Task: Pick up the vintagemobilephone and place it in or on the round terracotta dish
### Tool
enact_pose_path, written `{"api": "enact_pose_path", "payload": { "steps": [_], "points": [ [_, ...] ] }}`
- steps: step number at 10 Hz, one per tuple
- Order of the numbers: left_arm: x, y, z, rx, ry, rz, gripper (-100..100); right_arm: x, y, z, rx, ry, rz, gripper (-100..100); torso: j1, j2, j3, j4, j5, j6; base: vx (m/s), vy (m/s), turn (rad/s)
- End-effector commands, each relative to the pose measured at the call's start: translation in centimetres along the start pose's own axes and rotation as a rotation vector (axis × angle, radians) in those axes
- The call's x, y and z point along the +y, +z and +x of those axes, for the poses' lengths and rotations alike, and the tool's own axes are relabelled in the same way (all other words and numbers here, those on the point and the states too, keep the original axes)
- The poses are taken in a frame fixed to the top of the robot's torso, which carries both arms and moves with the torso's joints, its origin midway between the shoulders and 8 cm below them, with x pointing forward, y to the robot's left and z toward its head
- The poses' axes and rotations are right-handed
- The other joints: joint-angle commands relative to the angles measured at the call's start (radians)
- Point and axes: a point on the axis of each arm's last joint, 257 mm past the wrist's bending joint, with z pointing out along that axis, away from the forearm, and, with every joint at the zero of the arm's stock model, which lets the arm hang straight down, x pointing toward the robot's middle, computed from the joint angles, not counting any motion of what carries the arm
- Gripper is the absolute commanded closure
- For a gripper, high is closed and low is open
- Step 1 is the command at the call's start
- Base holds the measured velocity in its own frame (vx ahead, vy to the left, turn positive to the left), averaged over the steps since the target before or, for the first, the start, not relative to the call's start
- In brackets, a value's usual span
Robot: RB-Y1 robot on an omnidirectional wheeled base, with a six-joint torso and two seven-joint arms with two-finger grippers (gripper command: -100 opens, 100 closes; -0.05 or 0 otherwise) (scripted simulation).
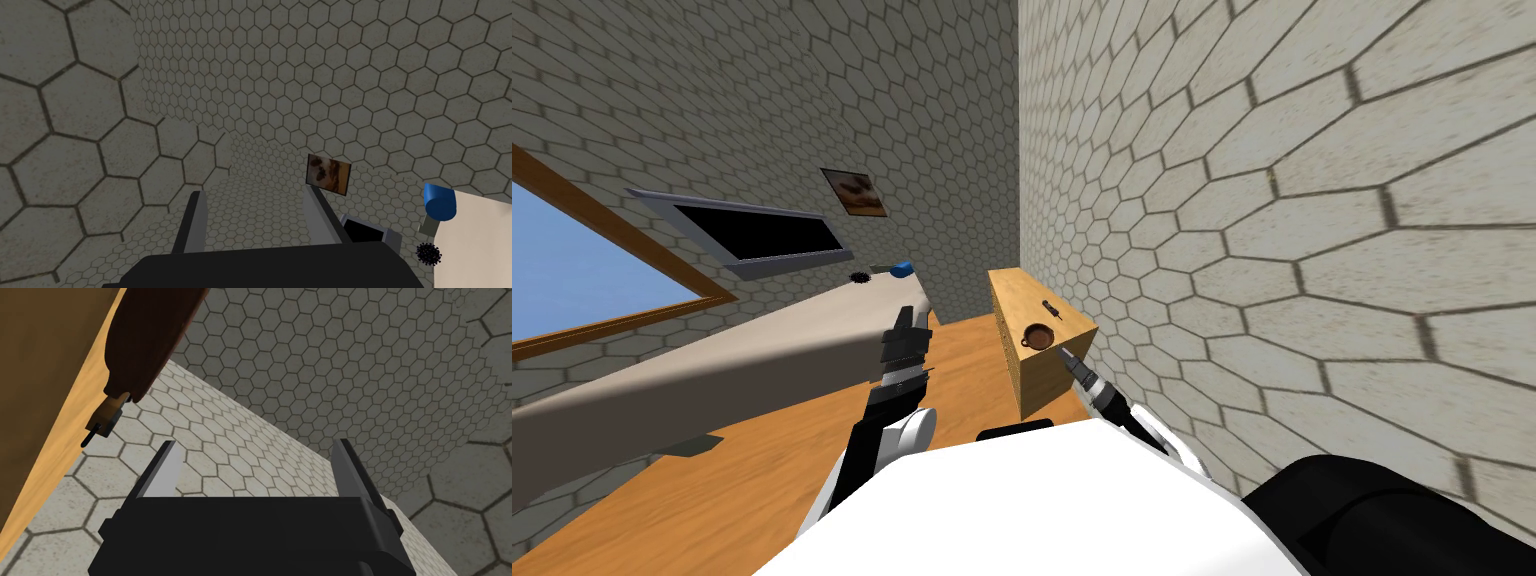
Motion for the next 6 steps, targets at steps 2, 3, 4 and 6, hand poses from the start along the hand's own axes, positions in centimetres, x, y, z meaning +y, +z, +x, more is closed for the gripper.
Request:
{"api": "enact_pose_path", "payload": {
  "steps": [2,3,4,6],
  "points": [
    [0.0,0.0,0.0,0.0,0.0,0.0,0,-1.2,-0.9,0.5,0.06,-0.045,0.022,-100,-0.002,-0.001,0.0,0.0,0.0,0.0,-0.004,0.094,-0.011],
    [0.0,0.0,0.0,0.0,0.0,0.0,0,-3.1,-2.5,2.4,0.128,-0.079,0.062,-100,-0.006,-0.002,-0.001,0.0,-0.001,0.0,0.003,0.111,0.0],
    [0.0,0.0,0.0,0.0,0.0,0.0,0,-3.4,-2.8,2.3,0.146,-0.095,0.063,-100,-0.004,-0.002,-0.001,0.0,-0.001,0.0,-0.001,0.118,-0.021],
    [0.0,0.0,0.0,0.0,0.0,0.0,0,-5.6,-5.0,4.0,0.234,-0.143,0.105,-100,0.0,-0.002,-0.001,0.0,0.0,0.0,0.003,0.16,-0.017]
  ]
}}
